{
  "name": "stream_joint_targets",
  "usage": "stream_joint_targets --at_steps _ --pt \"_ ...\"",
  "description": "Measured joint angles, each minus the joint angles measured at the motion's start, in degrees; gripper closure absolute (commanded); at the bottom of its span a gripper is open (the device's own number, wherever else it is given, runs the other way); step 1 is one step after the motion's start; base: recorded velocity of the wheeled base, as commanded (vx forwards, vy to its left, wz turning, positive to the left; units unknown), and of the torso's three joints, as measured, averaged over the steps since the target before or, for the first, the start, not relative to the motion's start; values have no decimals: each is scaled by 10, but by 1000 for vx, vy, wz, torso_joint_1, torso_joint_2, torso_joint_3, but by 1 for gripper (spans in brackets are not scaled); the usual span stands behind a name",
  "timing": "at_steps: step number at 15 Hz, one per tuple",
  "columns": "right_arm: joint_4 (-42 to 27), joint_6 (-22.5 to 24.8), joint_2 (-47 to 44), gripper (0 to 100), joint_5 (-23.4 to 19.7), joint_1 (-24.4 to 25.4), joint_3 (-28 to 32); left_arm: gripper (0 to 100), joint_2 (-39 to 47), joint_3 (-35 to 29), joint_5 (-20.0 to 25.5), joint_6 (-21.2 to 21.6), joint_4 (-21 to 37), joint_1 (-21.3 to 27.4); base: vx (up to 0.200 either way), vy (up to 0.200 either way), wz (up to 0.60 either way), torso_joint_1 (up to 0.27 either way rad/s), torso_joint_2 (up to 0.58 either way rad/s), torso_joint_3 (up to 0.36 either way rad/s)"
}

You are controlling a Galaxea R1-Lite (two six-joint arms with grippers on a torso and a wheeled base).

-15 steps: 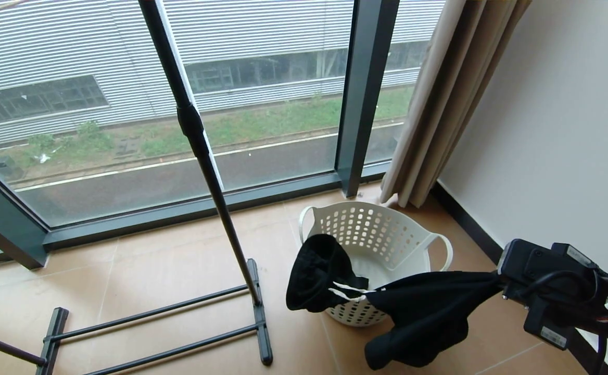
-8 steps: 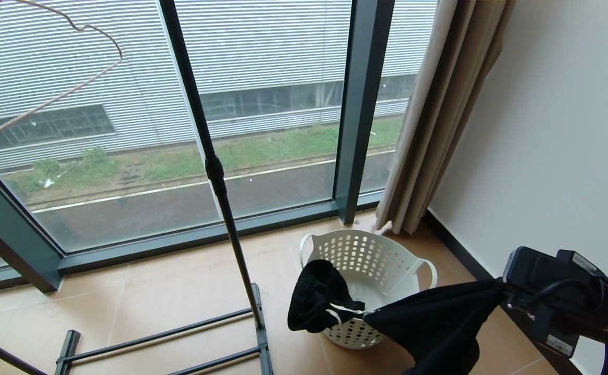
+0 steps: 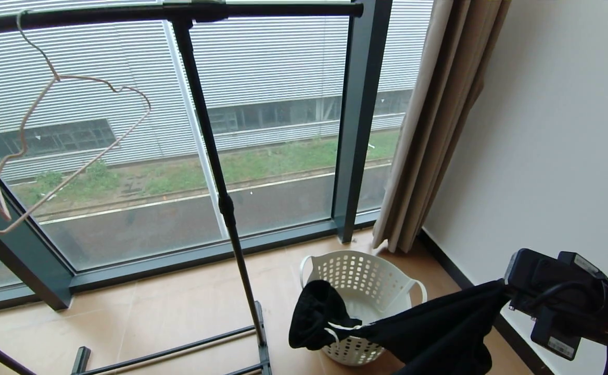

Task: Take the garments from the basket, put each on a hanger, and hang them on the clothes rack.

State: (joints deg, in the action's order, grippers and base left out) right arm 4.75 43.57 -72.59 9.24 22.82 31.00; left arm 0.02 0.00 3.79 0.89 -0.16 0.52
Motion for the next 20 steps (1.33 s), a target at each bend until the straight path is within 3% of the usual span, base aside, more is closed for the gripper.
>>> stream_joint_targets --at_steps 7,20 --pt "0 0 -3 100 0 0 -3 0 0 0 -1 0 -1 0 0 0 0 216 -537 -132" --pt "1 0 -4 100 -2 0 -4 0 0 0 -2 -1 -1 0 0 0 0 213 -469 -319"
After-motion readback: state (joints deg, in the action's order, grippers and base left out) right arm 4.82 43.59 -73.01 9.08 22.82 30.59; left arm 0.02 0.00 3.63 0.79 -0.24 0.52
